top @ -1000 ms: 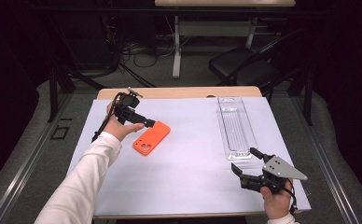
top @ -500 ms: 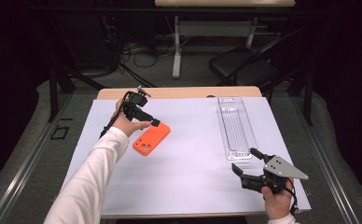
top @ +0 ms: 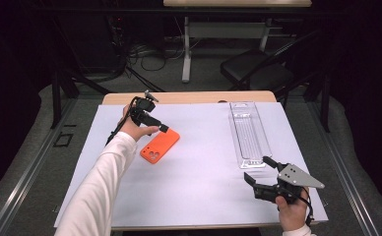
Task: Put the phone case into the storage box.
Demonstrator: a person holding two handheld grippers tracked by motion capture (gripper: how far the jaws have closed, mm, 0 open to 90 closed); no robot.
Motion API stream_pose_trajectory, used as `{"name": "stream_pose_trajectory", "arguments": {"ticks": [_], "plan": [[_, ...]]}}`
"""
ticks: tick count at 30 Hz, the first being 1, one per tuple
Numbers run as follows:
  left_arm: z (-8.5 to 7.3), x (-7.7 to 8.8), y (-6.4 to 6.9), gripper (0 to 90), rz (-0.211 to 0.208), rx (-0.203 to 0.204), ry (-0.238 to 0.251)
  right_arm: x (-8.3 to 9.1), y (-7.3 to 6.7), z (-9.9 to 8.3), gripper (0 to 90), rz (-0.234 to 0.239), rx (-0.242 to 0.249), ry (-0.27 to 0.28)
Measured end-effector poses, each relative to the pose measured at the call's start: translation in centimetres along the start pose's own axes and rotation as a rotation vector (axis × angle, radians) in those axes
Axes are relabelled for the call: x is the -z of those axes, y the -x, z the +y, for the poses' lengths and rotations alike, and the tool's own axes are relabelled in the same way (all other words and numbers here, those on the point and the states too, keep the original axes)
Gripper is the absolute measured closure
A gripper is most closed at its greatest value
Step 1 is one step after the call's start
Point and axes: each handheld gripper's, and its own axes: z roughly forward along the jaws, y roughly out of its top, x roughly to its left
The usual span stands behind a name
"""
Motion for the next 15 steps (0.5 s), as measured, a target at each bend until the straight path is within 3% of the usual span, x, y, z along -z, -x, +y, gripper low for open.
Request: {"name": "stream_pose_trajectory", "arguments": {"ticks": [6, 15], "plan": [[0.1, -0.6, -0.7, 1.5, 0.009, 0.007, 0.010, -0.1, 0.0, 0.0, 14.3, 0.002, -0.001, 0.003], [0.0, -1.9, -1.3, 1.5, 0.038, 0.024, -0.026, -0.1, 0.0, -0.1, 14.3, 0.007, -0.003, 0.001]]}}
